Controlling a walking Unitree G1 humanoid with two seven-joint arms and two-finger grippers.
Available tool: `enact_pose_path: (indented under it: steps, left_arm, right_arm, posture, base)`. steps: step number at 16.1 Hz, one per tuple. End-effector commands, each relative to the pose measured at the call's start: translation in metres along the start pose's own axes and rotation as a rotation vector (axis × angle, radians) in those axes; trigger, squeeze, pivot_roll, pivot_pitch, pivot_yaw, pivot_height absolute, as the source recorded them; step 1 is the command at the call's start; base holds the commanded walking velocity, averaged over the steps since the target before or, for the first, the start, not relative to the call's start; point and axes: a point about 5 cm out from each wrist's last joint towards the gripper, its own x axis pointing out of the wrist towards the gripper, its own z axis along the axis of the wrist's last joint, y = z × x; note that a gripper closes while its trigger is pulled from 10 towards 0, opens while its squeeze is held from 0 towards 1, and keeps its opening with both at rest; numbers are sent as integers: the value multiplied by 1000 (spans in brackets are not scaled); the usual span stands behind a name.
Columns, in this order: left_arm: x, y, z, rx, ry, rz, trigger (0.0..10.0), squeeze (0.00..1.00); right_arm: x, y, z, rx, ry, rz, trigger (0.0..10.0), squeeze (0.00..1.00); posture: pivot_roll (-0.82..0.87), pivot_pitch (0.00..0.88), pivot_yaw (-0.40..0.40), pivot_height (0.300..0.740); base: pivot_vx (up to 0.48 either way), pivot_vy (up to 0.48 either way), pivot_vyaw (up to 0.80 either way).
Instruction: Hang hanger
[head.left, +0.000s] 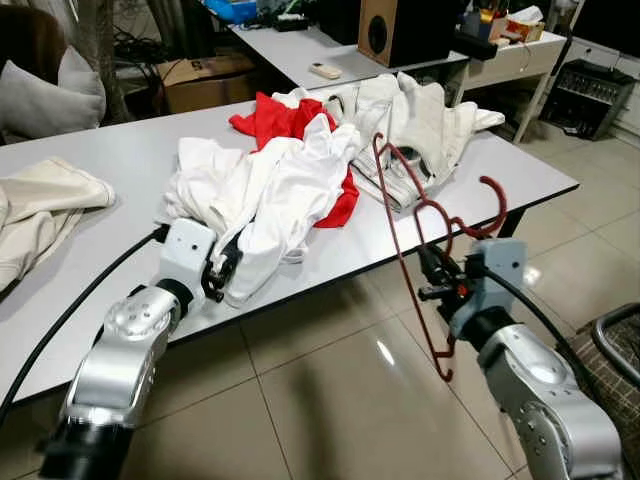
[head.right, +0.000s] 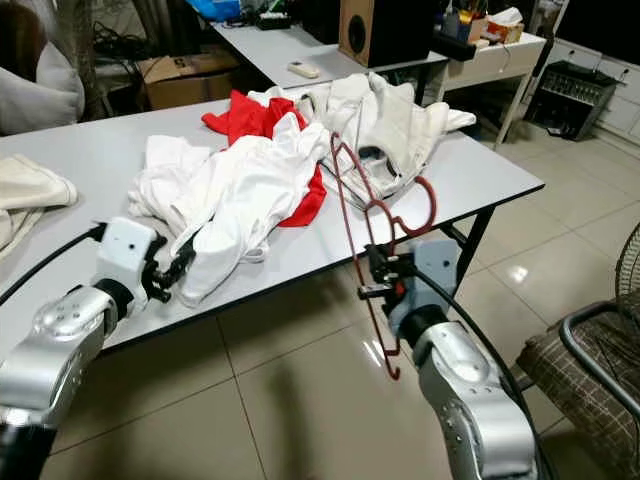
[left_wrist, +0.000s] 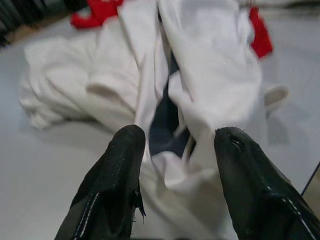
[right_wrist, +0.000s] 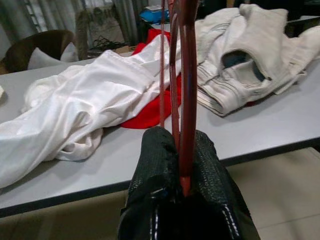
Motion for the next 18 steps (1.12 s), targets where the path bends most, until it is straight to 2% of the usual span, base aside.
enact_pose_path:
  steps: [1,4,6,7,8,9,11,13,18]
  left_arm:
    - [3,1,0,11,33,-13,10000,0]
    - [12,10,-7,13,103,20,10000,0]
    - [14,11,-11,3,132,12,10000,0]
    - [15,7,-12,-25,134,-31,8196,0]
    - [15,2,-12,-52,134,-76,941,0]
    - [15,1,-12,-60,131,-88,0,0]
    - [13,-5,-3,-121,66,-160,0,0]
    - [14,-8,1,-133,36,-184,0,0]
    - [16,-19,-2,-153,39,-242,0,0]
  right_arm:
    - [-2,-3,4,-9,-17,-10,10000,0]
    - [2,-9,8,-37,-20,-13,10000,0]
    - [1,-10,9,-41,-20,-16,10000,0]
    - [-1,-11,10,-47,-19,-17,10000,0]
    - [-2,-11,10,-52,-16,-18,10000,0]
    - [-3,-12,10,-53,-15,-18,10000,0]
    - [-6,-14,9,-62,-8,-23,10000,0]
    - [-4,-15,9,-64,-8,-25,10000,0]
    - [0,-7,9,-97,0,30,10000,0]
  posture:
    - [-177,0,17,740]
    - [-189,0,16,740]
    - [-197,0,18,740]
    - [-212,0,20,740]
    - [-216,0,18,740]
    - [-216,0,18,740]
    - [-220,0,11,740]
    - [-217,0,6,740]
    - [-217,0,8,740]
  base:
    - [0,0,0]
    - [0,0,0]
    - [0,0,0]
    - [0,0,0]
    - [0,0,0]
    - [0,0,0]
    - [0,0,0]
    - [0,0,0]
    - [0,0,0]
